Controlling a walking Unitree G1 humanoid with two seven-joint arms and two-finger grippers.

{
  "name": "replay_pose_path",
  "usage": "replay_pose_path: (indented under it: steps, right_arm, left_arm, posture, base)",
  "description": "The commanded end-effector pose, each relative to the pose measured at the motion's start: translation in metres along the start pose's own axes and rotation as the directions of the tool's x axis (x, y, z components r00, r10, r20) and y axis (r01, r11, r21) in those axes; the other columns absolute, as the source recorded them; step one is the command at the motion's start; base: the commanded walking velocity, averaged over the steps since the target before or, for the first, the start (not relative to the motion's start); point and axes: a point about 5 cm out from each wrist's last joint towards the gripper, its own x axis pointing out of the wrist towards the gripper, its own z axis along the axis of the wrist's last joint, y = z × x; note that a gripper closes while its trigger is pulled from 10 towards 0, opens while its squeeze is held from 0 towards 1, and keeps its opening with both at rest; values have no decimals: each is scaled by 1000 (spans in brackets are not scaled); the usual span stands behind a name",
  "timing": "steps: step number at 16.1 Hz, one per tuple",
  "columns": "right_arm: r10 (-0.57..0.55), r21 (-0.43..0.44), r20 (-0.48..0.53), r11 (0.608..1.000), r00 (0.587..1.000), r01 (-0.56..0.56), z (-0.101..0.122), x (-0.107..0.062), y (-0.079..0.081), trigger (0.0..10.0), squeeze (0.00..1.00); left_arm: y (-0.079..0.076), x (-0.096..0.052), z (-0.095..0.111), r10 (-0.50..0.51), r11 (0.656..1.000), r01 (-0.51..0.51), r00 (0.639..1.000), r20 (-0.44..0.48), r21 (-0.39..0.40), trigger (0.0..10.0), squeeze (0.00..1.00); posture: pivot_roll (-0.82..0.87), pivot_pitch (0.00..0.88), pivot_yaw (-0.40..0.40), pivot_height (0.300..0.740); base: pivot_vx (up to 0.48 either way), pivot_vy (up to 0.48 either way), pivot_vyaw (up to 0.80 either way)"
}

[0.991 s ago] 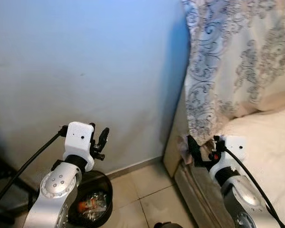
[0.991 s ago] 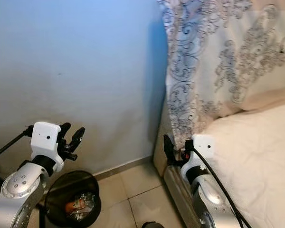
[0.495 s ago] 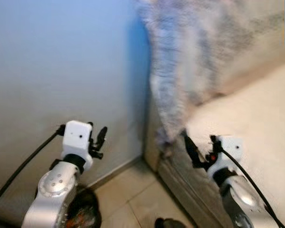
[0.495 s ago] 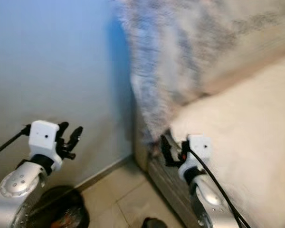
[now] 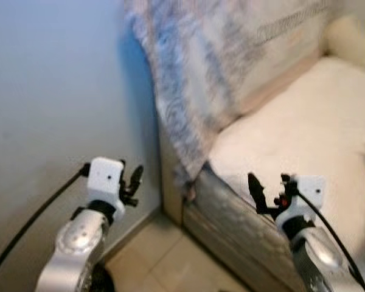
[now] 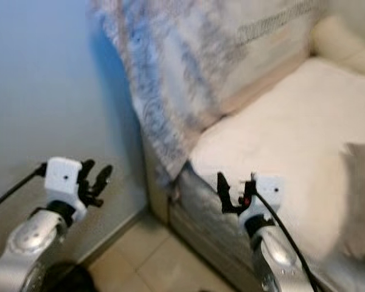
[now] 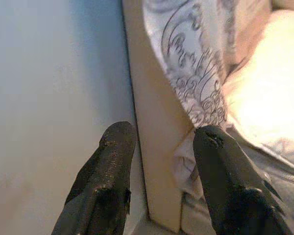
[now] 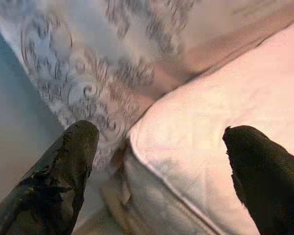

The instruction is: Clean up the room

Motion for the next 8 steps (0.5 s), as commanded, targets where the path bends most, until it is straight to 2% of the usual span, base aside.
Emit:
replay_pose_path:
  steps: [1,2,4,6,7,8]
  right_arm:
    - [20,4,3,1000,1000,-20,1,0,4,10000,0]
    - [15,14,-1,1000,1000,-15,1,0,3,10000,0]
    - [-7,31,-4,999,1000,7,2,-2,-1,10000,0]
    - [-15,23,2,1000,1000,15,2,-3,-2,10000,0]
    - [-32,33,5,999,999,32,2,-3,-3,8588,0]
    - [-42,35,10,999,999,41,2,-4,-3,3216,0]
  left_arm:
    - [4,-1,0,18,1000,-18,1000,2,8,10000,0]
    - [2,0,0,11,1000,-11,1000,1,10,10000,0]
    - [0,2,-1,-2,1000,2,1000,2,10,10000,0]
    - [-1,6,1,-9,1000,9,1000,8,12,10000,0]
    - [-1,6,1,-10,1000,10,1000,10,12,10000,0]
    - [-1,6,2,-11,1000,10,1000,12,13,10000,0]
  posture:
    - [0,0,21,740]
    - [-8,0,26,740]
    - [-19,0,33,740]
    - [-21,0,37,740]
    - [-20,0,36,740]
    - [-19,0,37,740]
  base:
    - [0,0,-800]
    - [0,0,-400]
    - [0,0,0]
    - [0,0,-656]
    - [0,0,-800]
    - [0,0,-800]
